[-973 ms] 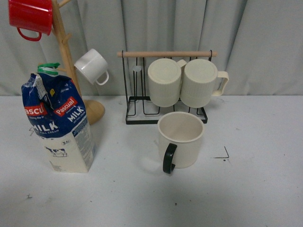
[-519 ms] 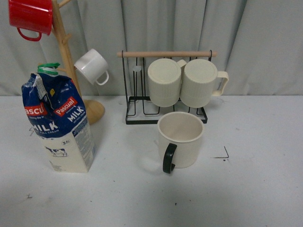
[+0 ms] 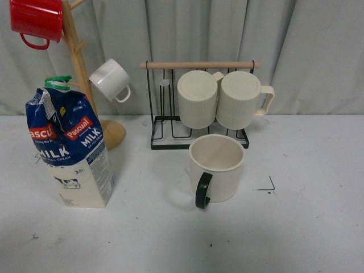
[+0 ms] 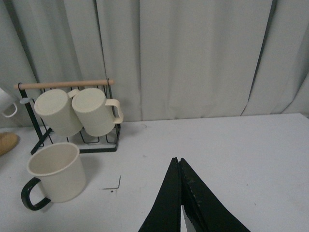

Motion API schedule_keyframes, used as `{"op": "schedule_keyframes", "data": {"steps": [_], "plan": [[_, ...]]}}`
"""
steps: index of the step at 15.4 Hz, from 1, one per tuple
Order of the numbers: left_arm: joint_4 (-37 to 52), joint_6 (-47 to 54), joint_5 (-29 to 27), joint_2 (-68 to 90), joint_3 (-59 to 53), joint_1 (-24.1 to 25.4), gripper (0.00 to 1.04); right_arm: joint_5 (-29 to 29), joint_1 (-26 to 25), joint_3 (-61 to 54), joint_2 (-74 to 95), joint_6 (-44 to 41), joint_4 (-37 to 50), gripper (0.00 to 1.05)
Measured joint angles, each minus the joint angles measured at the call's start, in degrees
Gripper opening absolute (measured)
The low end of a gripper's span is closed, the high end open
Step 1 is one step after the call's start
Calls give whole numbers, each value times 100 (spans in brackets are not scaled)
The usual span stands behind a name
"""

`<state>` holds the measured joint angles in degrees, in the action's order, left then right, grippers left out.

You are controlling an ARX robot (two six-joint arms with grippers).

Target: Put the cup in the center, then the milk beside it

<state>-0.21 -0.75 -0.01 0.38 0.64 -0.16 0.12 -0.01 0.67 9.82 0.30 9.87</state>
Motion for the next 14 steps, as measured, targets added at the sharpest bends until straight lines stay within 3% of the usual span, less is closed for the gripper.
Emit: {"op": "schedule_keyframes", "data": {"steps": [2, 5, 10, 12, 13, 14], "plan": [[2, -2, -7, 0, 0, 0, 98, -13, 0, 2, -905, -2, -1012, 2], [2, 0, -2, 0, 0, 0, 98, -11, 0, 2, -957, -17, -990, 2], [-39, -11, 20, 7, 4, 7, 98, -11, 0, 2, -957, -17, -1005, 65], [-2463, -730, 1652, 1963, 1349, 1075, 98, -17, 0, 2, -957, -17, -999, 89], [-2514, -960, 2006, 2656, 1814, 1233, 98, -13, 0, 2, -957, -11, -1008, 99], [-1971, -1047, 2103, 3244, 2293, 1001, 98, -13, 0, 2, -957, -15, -1010, 98]]}}
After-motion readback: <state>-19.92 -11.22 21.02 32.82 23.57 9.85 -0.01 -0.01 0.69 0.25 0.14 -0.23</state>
